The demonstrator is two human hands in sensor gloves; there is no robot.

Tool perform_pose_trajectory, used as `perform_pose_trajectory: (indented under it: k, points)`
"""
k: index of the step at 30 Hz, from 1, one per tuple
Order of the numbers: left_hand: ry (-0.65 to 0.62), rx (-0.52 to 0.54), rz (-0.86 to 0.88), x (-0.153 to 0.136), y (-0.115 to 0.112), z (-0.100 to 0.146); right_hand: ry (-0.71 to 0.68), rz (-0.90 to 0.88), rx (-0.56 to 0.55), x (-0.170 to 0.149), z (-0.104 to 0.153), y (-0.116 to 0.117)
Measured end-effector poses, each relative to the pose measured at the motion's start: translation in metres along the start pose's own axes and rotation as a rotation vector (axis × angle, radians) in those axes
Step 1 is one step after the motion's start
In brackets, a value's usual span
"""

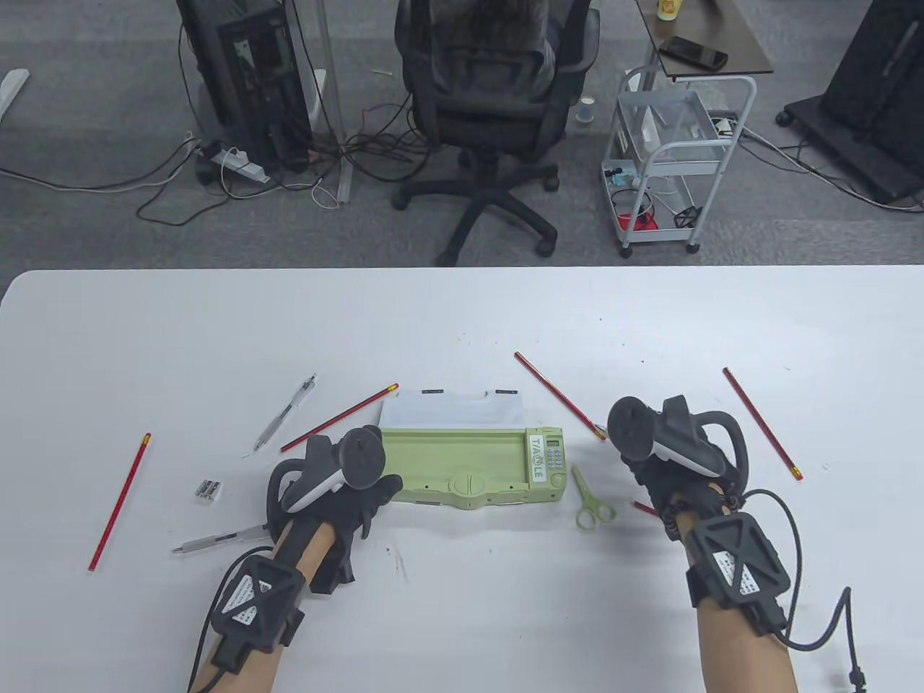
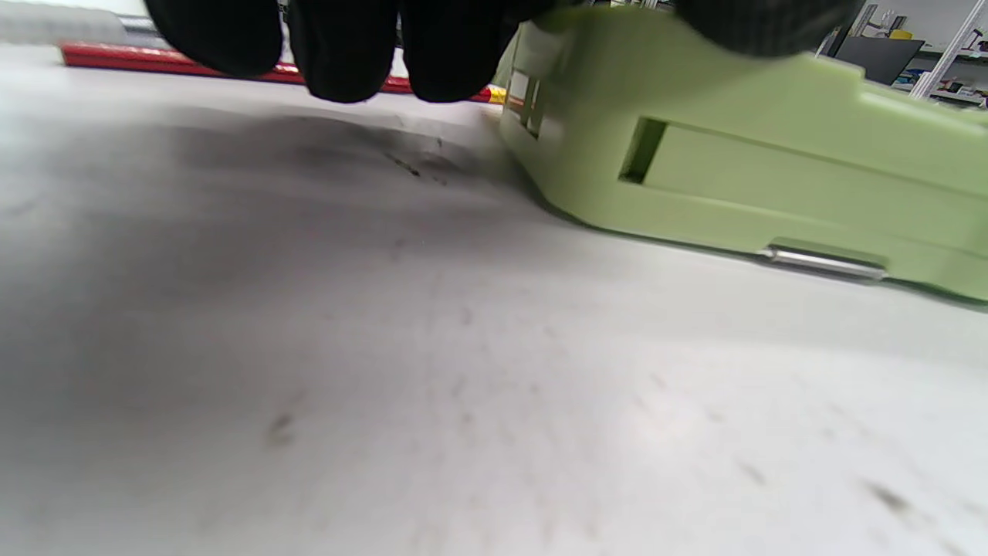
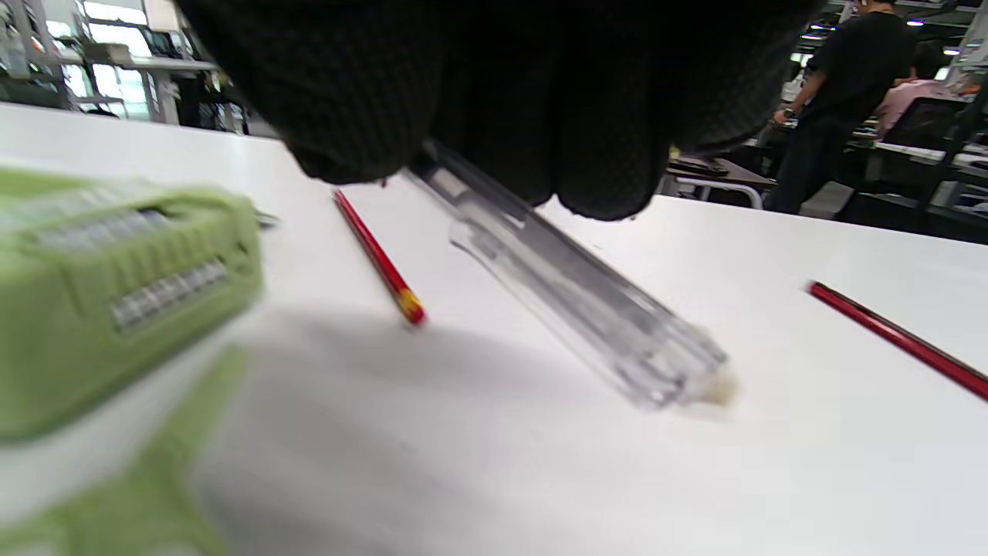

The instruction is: Organize multifunction pencil case

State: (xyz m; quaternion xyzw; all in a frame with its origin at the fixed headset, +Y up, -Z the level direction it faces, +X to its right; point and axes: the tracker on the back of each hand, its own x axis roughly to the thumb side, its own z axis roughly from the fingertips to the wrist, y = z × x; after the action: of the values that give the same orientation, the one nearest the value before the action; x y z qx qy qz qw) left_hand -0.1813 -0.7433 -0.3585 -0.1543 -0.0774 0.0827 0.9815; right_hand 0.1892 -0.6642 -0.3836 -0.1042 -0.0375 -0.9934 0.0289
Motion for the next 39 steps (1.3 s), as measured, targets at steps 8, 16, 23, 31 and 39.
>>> perform_pose_trajectory:
  k: [8,16,23,31,39]
  points:
    - [0.001,-0.011,0.064,-0.005,0.002,0.000,-0.138,-0.171,-0.055,0.072,-0.032,-0.029]
    - [-0.012,-0.046,0.108,-0.010,0.003,-0.002,-0.248,-0.166,-0.048,0.125,-0.056,-0.026]
    - [-0.010,-0.043,0.100,-0.010,0.003,-0.002,-0.289,-0.111,-0.030,0.147,-0.065,-0.012]
    - [-0.008,-0.041,0.091,-0.010,0.003,-0.002,-0.313,-0.001,0.006,0.157,-0.070,0.007]
    - [-0.006,-0.039,0.083,-0.010,0.003,-0.002,-0.343,0.110,-0.012,0.168,-0.069,0.021]
